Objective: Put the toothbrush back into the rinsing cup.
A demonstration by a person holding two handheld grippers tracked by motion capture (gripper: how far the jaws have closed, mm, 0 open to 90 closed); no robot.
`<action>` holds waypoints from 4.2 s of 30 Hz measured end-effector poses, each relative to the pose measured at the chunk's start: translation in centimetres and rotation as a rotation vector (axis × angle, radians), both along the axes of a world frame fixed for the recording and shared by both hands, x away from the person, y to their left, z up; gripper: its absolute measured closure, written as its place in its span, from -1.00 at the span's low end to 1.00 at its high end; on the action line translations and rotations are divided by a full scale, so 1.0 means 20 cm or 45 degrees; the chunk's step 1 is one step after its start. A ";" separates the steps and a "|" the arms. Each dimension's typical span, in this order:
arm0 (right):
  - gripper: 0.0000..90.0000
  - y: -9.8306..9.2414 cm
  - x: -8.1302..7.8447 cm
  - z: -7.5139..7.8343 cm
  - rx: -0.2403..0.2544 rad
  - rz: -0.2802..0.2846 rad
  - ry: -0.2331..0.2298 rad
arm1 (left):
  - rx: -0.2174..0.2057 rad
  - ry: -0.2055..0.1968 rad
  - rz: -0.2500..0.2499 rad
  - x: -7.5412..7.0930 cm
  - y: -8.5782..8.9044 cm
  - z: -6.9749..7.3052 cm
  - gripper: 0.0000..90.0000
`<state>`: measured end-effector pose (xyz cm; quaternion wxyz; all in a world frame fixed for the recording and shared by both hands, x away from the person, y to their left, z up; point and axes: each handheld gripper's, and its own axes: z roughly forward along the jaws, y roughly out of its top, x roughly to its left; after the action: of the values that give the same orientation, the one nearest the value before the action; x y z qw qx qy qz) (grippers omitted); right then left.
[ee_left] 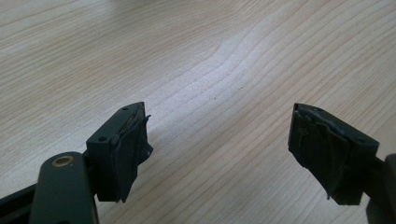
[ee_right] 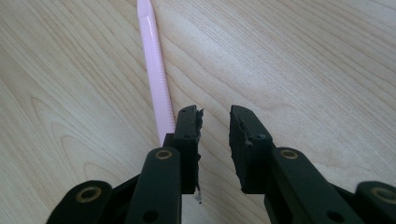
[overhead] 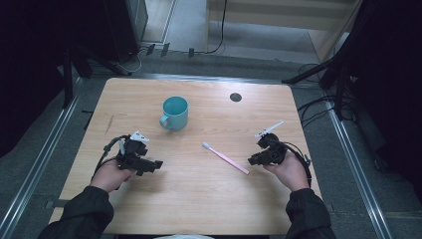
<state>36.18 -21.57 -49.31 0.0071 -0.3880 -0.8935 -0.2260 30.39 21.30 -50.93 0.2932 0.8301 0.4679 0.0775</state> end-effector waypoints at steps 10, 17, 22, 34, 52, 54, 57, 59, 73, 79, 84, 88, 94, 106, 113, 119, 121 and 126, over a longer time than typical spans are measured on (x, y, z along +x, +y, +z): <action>0.50 0.05 0.00 0.02 0.008 0.053 -0.026 | 0.005 0.006 -0.002 -0.01 0.00 0.00 -0.56; 0.41 0.06 -0.01 -0.01 -0.032 0.063 -0.002 | -0.002 0.004 -0.006 0.00 0.00 0.00 -0.56; 0.40 0.07 -0.01 -0.01 -0.032 0.064 -0.002 | -0.007 0.017 -0.007 0.00 0.00 0.00 -0.56; 0.40 0.08 -0.01 0.01 -0.028 0.084 0.003 | 0.001 0.007 -0.004 -0.01 0.01 0.00 -0.56; 0.51 0.20 0.00 0.05 -0.093 0.195 -0.013 | 0.000 0.009 0.012 -0.02 0.03 0.00 -0.56; 0.53 0.23 0.01 0.07 -0.108 0.192 0.001 | 0.001 0.009 0.016 -0.03 0.03 0.00 -0.56; 0.54 0.25 0.02 0.07 -0.116 0.199 0.004 | 0.005 0.008 0.020 -0.03 0.04 0.00 -0.56; 0.54 0.29 0.04 0.07 -0.140 0.222 0.014 | 0.003 0.008 0.029 -0.04 0.04 0.00 -0.56; 0.52 0.41 0.08 0.05 -0.233 0.275 0.067 | 0.007 0.015 0.042 -0.06 0.07 -0.01 -0.56; 0.51 0.44 0.11 0.05 -0.268 0.276 0.076 | 0.006 0.013 0.046 -0.06 0.07 -0.01 -0.56; 0.50 0.48 0.12 0.03 -0.288 0.286 0.091 | 0.004 0.016 0.045 -0.06 0.07 -0.01 -0.56; 0.49 0.50 0.13 0.02 -0.303 0.282 0.091 | 0.004 0.015 0.045 -0.06 0.07 -0.01 -0.56; 0.48 0.53 0.12 0.01 -0.337 0.301 0.072 | 0.003 0.016 0.043 -0.06 0.07 -0.01 -0.56; 0.52 0.58 0.13 -0.02 -0.375 0.319 0.068 | 0.003 0.018 0.041 -0.06 0.07 -0.01 -0.56; 0.55 0.60 0.12 -0.04 -0.421 0.333 0.052 | 0.001 0.017 0.042 -0.06 0.07 -0.01 -0.56; 0.56 0.61 0.11 -0.06 -0.470 0.348 0.039 | 0.000 0.019 0.041 -0.06 0.07 -0.01 -0.56; 0.56 0.61 0.11 -0.06 -0.472 0.348 0.033 | 0.001 0.018 0.039 -0.06 0.07 -0.01 -0.56; 0.60 0.62 0.10 -0.06 -0.481 0.345 0.019 | 0.008 0.018 0.036 -0.06 0.07 -0.01 -0.56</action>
<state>38.28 -9.09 -50.52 -0.0288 -0.2604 -0.9638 -0.0488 29.22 22.63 -51.09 0.2862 0.8247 0.4816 0.0773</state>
